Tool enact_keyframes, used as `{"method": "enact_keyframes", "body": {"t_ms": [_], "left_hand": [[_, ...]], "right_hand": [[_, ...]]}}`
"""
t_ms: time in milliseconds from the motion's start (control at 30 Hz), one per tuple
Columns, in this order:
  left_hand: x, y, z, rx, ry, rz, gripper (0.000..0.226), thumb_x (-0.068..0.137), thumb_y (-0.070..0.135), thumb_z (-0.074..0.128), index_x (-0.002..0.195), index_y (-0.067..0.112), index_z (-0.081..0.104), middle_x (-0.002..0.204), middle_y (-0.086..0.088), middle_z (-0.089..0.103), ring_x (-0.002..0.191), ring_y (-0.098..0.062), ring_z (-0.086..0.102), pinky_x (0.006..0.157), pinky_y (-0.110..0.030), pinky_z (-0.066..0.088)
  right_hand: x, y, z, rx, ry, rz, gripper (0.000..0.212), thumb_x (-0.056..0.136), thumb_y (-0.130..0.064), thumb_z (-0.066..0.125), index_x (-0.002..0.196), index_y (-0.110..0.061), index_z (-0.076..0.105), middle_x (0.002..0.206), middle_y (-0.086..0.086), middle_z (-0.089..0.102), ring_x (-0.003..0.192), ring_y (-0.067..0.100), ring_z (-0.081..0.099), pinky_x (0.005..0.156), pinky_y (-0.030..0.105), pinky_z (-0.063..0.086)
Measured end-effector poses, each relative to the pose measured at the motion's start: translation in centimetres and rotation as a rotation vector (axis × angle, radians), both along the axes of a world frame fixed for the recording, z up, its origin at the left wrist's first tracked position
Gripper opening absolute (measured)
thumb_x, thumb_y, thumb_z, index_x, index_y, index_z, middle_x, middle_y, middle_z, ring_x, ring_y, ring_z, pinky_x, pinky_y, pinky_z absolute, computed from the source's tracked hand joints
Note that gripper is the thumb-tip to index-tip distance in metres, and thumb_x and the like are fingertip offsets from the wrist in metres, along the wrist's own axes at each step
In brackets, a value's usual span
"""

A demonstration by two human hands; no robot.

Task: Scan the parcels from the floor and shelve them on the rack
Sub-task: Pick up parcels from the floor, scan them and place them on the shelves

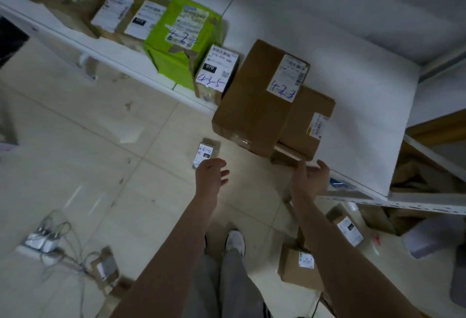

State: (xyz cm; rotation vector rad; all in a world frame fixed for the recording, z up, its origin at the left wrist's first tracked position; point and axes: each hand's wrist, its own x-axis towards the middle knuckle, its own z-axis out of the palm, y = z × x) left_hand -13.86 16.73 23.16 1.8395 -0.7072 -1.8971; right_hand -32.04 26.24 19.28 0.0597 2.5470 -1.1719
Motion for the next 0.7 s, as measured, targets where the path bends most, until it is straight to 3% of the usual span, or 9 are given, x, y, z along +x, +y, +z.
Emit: {"method": "enact_keyframes", "body": {"t_ms": [67, 167, 267, 333, 400, 467, 633, 700], "left_hand": [[1.9, -0.3, -1.3, 0.006, -0.034, 0.035, 0.011, 0.098, 0.006, 0.055, 0.092, 0.011, 0.063, 0.098, -0.01, 0.065, 0.086, -0.025, 0.064, 0.072, -0.033, 0.051], [4.8, -1.1, -3.4, 0.007, -0.099, 0.066, 0.009, 0.098, 0.004, 0.052, 0.099, 0.006, 0.061, 0.096, -0.011, 0.065, 0.078, -0.023, 0.063, 0.066, -0.032, 0.048], [7.6, -1.7, -5.4, -0.009, -0.199, 0.06, 0.009, 0.097, 0.005, 0.052, 0.095, 0.006, 0.061, 0.09, -0.01, 0.065, 0.074, -0.021, 0.062, 0.062, -0.03, 0.047], [9.3, -2.1, -6.9, -0.001, -0.247, 0.048, 0.007, 0.095, 0.006, 0.056, 0.091, 0.008, 0.061, 0.085, -0.008, 0.065, 0.075, -0.023, 0.062, 0.064, -0.031, 0.049], [10.6, -2.6, -8.6, 0.02, -0.286, 0.012, 0.01, 0.094, 0.009, 0.06, 0.085, 0.011, 0.062, 0.079, -0.006, 0.064, 0.077, -0.026, 0.062, 0.07, -0.036, 0.05], [11.7, -3.3, -10.3, 0.04, -0.309, 0.004, 0.006, 0.093, 0.012, 0.063, 0.094, 0.007, 0.064, 0.076, -0.004, 0.063, 0.08, -0.028, 0.063, 0.077, -0.042, 0.054], [14.0, -5.4, -14.4, 0.063, -0.278, 0.04, 0.012, 0.094, 0.015, 0.063, 0.101, 0.006, 0.059, 0.078, -0.004, 0.062, 0.079, -0.026, 0.062, 0.072, -0.037, 0.052], [14.9, -6.1, -16.4, 0.048, -0.292, -0.002, 0.014, 0.094, 0.018, 0.063, 0.102, 0.006, 0.06, 0.085, -0.006, 0.065, 0.086, -0.027, 0.065, 0.081, -0.04, 0.056]], "right_hand": [[1.9, 0.6, -0.6, -0.018, 0.023, 0.019, 0.038, 0.091, -0.015, 0.057, 0.126, -0.001, 0.051, 0.115, 0.011, 0.058, 0.103, 0.023, 0.055, 0.095, 0.035, 0.046], [4.2, 1.2, -3.7, 0.021, -0.125, 0.123, 0.047, 0.094, -0.03, 0.055, 0.134, -0.008, 0.043, 0.128, 0.016, 0.053, 0.113, 0.029, 0.053, 0.099, 0.047, 0.047], [6.4, 0.4, -7.4, 0.133, -0.234, 0.276, 0.048, 0.095, -0.033, 0.063, 0.132, -0.012, 0.042, 0.123, 0.01, 0.054, 0.107, 0.025, 0.053, 0.096, 0.045, 0.05], [8.1, -0.9, -9.2, 0.184, -0.295, 0.362, 0.048, 0.094, -0.035, 0.065, 0.13, -0.011, 0.043, 0.12, 0.008, 0.055, 0.102, 0.022, 0.053, 0.092, 0.041, 0.049], [10.0, -2.5, -11.1, 0.201, -0.335, 0.434, 0.045, 0.092, -0.035, 0.067, 0.124, -0.012, 0.045, 0.116, 0.013, 0.06, 0.098, 0.027, 0.061, 0.09, 0.047, 0.053], [11.9, -4.4, -12.7, 0.193, -0.397, 0.453, 0.04, 0.088, -0.035, 0.071, 0.114, -0.018, 0.046, 0.113, 0.019, 0.064, 0.096, 0.033, 0.065, 0.087, 0.054, 0.055], [15.9, -9.1, -16.2, 0.268, -0.385, 0.643, 0.052, 0.091, -0.036, 0.067, 0.13, -0.007, 0.047, 0.132, 0.022, 0.055, 0.117, 0.035, 0.056, 0.1, 0.04, 0.044], [17.0, -10.8, -18.2, 0.3, -0.362, 0.715, 0.061, 0.092, -0.039, 0.065, 0.138, -0.006, 0.043, 0.138, 0.022, 0.047, 0.122, 0.036, 0.053, 0.099, 0.038, 0.043]]}}
